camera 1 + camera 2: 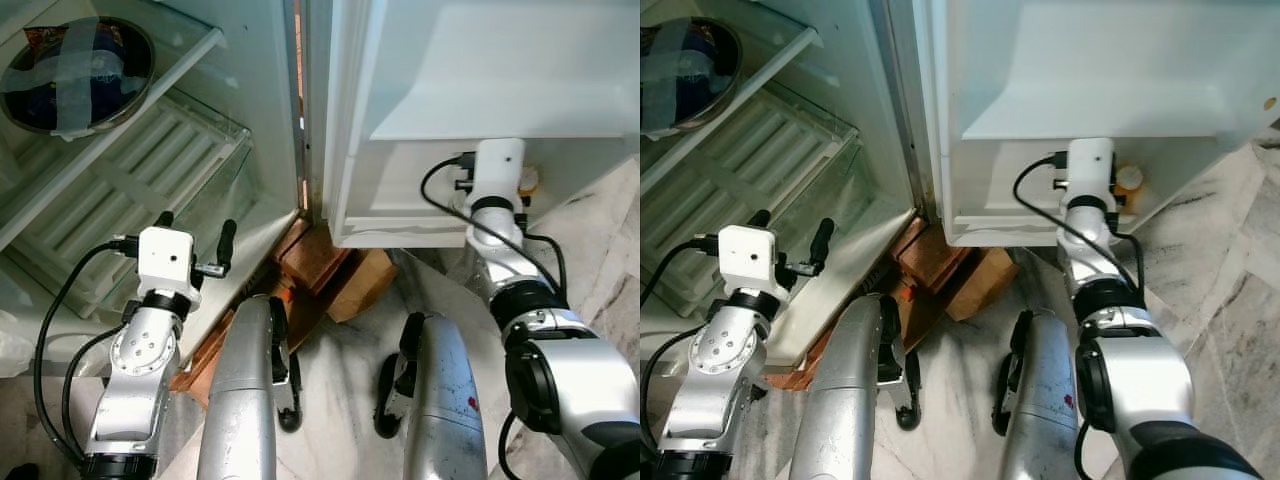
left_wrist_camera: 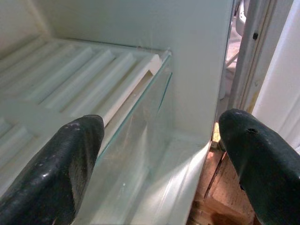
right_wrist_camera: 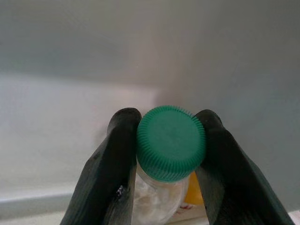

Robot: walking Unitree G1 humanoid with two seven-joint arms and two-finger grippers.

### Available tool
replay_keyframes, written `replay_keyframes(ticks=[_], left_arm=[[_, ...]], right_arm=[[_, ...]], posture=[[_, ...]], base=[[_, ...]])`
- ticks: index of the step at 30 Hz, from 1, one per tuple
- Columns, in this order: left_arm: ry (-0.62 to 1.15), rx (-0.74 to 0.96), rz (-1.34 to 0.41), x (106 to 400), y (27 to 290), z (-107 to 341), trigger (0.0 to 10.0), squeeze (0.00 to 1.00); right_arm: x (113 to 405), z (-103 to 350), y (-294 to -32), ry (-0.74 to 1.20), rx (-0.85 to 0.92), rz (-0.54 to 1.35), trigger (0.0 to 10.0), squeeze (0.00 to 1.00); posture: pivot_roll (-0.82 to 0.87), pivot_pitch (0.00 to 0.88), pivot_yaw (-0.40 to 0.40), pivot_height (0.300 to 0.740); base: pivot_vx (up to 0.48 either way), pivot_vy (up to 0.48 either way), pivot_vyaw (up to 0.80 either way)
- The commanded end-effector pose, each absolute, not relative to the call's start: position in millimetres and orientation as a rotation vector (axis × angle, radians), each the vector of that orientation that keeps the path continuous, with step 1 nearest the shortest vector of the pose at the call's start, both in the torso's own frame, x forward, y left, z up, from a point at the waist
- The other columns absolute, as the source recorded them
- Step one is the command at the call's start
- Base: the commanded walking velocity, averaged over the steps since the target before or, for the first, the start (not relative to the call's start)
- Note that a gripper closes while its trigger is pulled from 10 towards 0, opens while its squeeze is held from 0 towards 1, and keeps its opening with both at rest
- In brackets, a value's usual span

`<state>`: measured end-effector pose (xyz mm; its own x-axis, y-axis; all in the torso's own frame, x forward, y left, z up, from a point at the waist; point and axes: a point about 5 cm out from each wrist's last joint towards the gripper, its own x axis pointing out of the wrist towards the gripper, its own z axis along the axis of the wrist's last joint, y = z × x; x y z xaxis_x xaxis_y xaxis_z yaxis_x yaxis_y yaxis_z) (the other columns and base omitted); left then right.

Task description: Restocking fridge

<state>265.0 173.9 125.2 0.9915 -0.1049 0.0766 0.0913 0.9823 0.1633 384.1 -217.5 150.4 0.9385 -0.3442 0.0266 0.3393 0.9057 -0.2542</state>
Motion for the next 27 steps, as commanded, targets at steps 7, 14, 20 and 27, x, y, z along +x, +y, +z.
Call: replay_keyframes(ticks=[7, 14, 20, 27], left_arm=[[-0.052, 0.167, -0.108, 264.1, 173.7, 116.5, 10.0, 0.00], [-0.057, 0.165, -0.111, 264.4, 173.1, 117.6, 10.0, 0.00], [-0.052, 0.164, -0.116, 264.0, 174.1, 116.1, 10.0, 0.00], [-0.052, 0.162, -0.130, 266.6, 169.0, 116.1, 10.0, 0.00]], right_arm=[[362.7, 121.0, -258.6, 0.195, -0.270, -0.498, 10.0, 0.00], [340.7, 83.0, -266.3, 0.351, -0.214, -0.518, 10.0, 1.00], [341.1, 87.7, -267.5, 0.316, -0.245, -0.527, 10.0, 1.00], [355.4, 120.0, -249.2, 0.109, -0.314, -0.447, 10.0, 1.00]], posture=[[0.08, 0.262, 0.028, 0.563], [0.09, 0.263, 0.028, 0.563], [0.09, 0.261, 0.030, 0.563], [0.08, 0.250, 0.034, 0.563]], base=[[0.000, 0.000, 0.00], [0.000, 0.000, 0.00], [0.000, 0.000, 0.00], [0.000, 0.000, 0.00]])
